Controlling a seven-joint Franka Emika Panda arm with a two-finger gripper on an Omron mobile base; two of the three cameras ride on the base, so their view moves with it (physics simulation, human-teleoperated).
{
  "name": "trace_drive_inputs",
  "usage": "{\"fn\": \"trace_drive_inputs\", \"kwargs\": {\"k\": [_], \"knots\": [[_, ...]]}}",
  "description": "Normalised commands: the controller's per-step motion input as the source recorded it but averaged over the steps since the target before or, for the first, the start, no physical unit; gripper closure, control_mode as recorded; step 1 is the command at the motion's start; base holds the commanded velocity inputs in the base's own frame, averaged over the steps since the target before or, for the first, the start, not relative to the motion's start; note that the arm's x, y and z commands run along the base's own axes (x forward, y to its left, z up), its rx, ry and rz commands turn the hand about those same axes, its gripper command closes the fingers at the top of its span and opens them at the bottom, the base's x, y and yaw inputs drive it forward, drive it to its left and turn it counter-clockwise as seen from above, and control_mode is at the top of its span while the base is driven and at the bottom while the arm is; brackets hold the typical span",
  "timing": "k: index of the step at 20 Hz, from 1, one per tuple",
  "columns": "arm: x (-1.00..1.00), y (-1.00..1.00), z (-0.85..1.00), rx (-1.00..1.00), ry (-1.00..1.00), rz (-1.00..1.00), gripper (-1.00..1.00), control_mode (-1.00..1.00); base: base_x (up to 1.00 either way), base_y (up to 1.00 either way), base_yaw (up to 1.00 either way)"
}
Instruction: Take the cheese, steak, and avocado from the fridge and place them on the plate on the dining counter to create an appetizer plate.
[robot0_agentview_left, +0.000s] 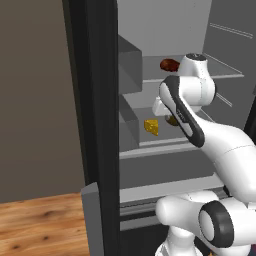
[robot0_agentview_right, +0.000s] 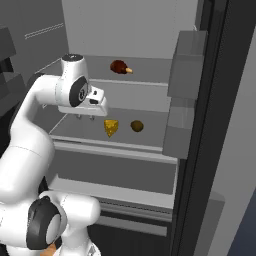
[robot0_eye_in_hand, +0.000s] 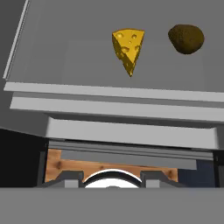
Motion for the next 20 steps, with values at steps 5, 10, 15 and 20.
{"fn": "trace_drive_inputs", "kwargs": {"k": [5,10,15,20], "knots": [[-0.05,0.00,-0.02,0.00,-0.03,0.00,-1.00,-1.00,0.00,0.00,0.00],[0.00,-0.02,-0.15,0.00,-0.11,0.00,-1.00,-1.00,0.00,0.00,0.00],[0.00,0.00,-0.21,-0.02,-0.19,0.00,-1.00,-1.00,0.00,0.00,0.00],[0.03,0.00,-0.23,-0.01,-0.10,0.00,-1.00,-1.00,0.00,0.00,0.00]]}}
